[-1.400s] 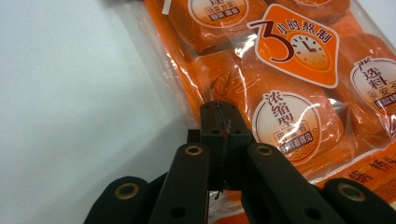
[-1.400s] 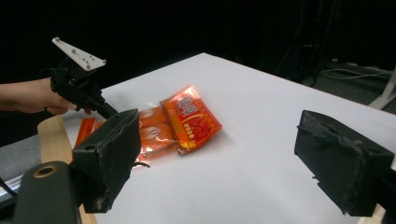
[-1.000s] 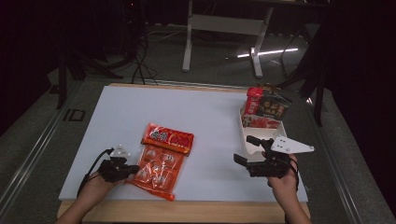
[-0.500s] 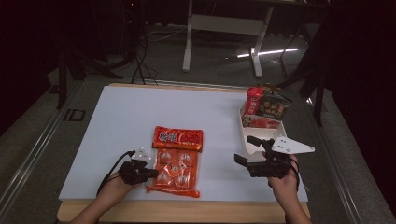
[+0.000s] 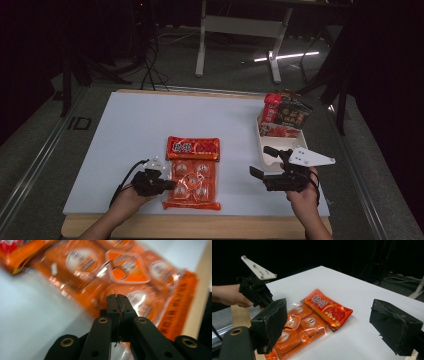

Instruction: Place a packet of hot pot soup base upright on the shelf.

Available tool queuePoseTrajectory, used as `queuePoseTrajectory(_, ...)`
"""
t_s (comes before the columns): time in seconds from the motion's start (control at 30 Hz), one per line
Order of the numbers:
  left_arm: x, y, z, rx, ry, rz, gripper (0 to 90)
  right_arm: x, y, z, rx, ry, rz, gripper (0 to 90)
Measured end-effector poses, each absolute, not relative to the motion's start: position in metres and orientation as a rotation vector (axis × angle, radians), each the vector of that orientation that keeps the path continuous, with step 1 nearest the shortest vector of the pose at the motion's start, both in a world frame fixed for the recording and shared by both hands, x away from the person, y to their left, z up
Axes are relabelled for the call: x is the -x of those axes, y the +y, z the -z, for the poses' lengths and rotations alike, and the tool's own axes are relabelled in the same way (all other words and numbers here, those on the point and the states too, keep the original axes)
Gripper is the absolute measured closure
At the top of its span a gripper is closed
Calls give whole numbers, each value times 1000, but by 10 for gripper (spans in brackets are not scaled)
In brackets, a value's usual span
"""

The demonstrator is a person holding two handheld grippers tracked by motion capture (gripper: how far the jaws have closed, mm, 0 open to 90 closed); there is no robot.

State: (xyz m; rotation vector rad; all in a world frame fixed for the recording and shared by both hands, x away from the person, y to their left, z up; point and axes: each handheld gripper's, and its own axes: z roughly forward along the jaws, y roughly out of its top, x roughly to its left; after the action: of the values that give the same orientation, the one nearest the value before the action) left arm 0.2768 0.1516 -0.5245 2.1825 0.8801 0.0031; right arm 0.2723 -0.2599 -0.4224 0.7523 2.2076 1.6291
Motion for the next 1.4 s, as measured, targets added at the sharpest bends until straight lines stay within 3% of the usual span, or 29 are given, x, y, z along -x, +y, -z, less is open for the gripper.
queuePoseTrajectory(0.47, -298, 175, 501, -1994, 900, -83, 578, -268, -267, 420, -766, 2142, -1642, 142)
queuePoseTrajectory(0.73, -318, 179, 500, -1981, 952, -162, 402, -268, -264, 422, -757, 2151, -1628, 140)
queuePoseTrajectory(0.87, -332, 182, 503, -1977, 984, -189, 365, -267, -263, 421, -721, 2161, -1612, 136)
queuePoseTrajectory(1.4, -369, 187, 529, -1988, 1089, -199, 366, -266, -256, 427, -702, 2179, -1563, 125)
